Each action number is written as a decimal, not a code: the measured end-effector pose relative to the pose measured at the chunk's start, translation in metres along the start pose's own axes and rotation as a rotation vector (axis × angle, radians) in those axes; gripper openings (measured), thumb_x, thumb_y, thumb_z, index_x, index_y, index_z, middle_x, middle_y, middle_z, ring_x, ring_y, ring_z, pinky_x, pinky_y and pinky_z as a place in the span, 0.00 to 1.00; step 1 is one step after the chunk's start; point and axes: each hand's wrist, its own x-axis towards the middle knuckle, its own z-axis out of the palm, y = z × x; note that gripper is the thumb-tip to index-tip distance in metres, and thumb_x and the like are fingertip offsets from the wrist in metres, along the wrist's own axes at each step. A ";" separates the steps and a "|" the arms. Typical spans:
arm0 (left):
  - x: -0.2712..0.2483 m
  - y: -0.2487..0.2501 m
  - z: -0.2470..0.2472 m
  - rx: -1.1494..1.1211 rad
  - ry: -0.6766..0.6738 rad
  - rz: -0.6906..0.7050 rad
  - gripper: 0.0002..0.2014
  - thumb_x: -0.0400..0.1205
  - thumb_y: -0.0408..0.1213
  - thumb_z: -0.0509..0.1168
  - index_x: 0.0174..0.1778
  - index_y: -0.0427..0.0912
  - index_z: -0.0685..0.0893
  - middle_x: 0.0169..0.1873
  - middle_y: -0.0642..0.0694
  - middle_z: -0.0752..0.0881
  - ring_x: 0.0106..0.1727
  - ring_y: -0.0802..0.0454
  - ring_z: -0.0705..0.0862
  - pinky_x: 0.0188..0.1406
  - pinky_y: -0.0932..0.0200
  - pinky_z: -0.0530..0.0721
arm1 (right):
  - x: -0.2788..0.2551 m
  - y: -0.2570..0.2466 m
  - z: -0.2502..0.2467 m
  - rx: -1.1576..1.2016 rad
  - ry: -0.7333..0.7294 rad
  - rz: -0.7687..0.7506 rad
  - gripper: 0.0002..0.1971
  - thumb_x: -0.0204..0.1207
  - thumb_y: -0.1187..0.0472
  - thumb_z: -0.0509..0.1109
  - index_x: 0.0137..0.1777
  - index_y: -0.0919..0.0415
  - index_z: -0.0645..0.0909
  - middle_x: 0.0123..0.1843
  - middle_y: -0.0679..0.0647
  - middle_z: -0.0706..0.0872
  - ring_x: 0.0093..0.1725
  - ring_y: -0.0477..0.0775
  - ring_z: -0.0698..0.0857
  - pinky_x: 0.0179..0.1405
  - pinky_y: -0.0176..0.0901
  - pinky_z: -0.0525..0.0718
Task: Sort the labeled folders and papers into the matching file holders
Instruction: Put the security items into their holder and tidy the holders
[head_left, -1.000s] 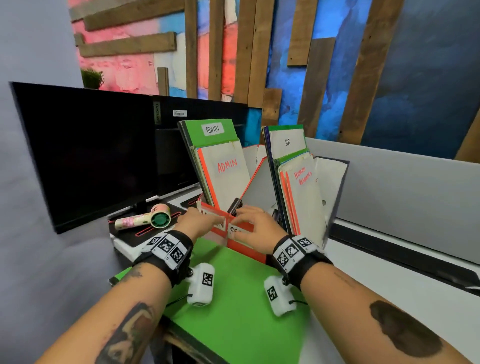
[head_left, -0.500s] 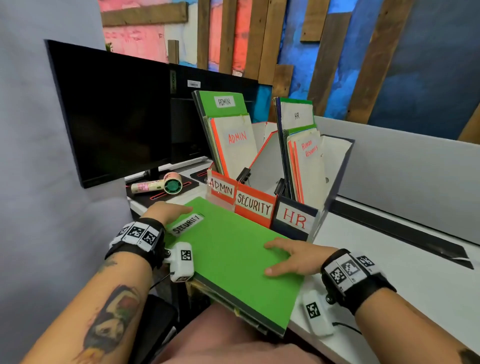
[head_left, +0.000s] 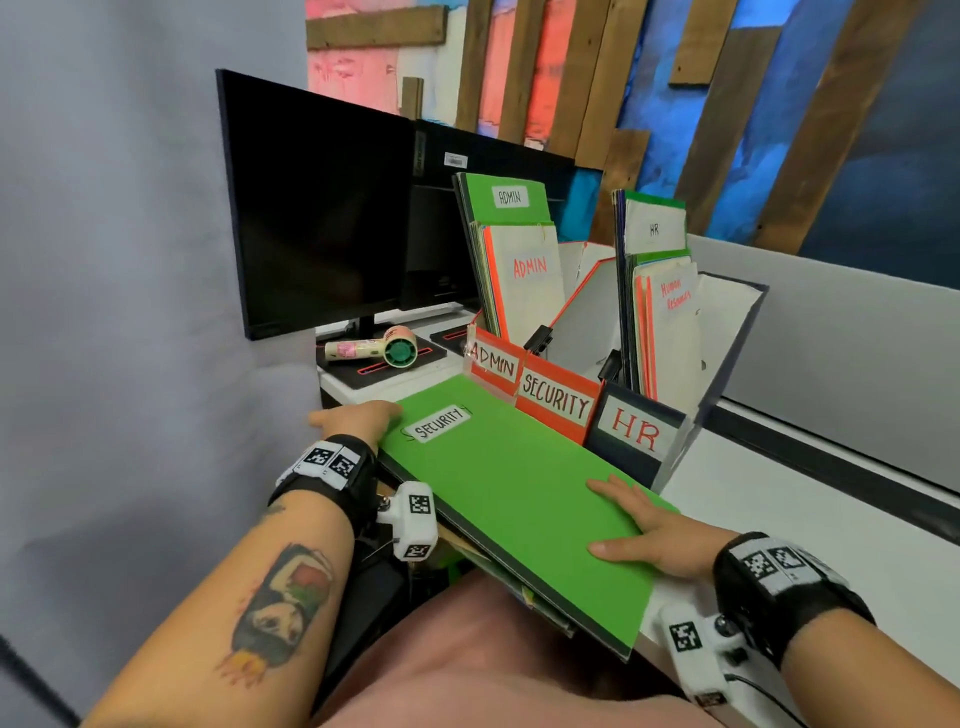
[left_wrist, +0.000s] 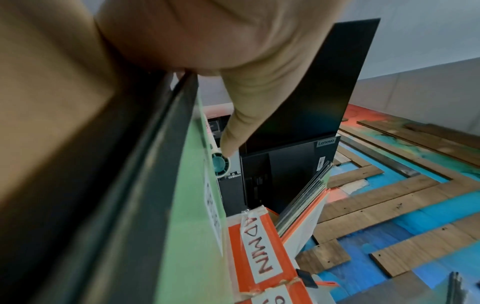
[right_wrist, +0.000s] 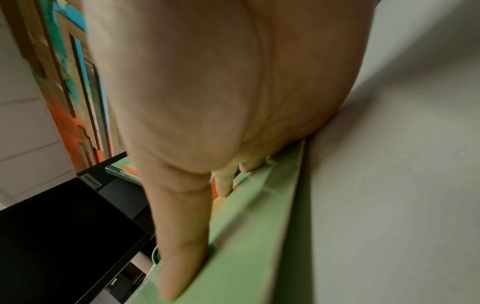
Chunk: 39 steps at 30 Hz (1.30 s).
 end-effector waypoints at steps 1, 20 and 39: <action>-0.001 -0.001 -0.001 0.075 -0.031 0.029 0.48 0.68 0.43 0.84 0.78 0.33 0.64 0.67 0.33 0.79 0.63 0.35 0.84 0.63 0.41 0.86 | 0.001 0.000 0.001 0.004 0.006 0.001 0.56 0.59 0.21 0.71 0.85 0.27 0.46 0.90 0.41 0.37 0.89 0.50 0.35 0.87 0.58 0.41; -0.048 0.052 -0.036 -0.095 -0.559 0.218 0.23 0.75 0.44 0.78 0.63 0.38 0.85 0.54 0.39 0.93 0.49 0.40 0.92 0.56 0.44 0.90 | 0.001 -0.002 0.019 0.125 0.100 -0.007 0.59 0.49 0.11 0.66 0.83 0.23 0.50 0.90 0.38 0.42 0.89 0.51 0.35 0.88 0.64 0.42; -0.153 0.087 -0.041 -0.048 -0.815 0.722 0.24 0.78 0.15 0.65 0.70 0.34 0.80 0.57 0.34 0.91 0.54 0.34 0.92 0.44 0.48 0.94 | -0.032 0.000 0.058 0.604 0.617 -0.270 0.48 0.57 0.28 0.83 0.77 0.26 0.65 0.85 0.35 0.64 0.80 0.44 0.72 0.77 0.49 0.78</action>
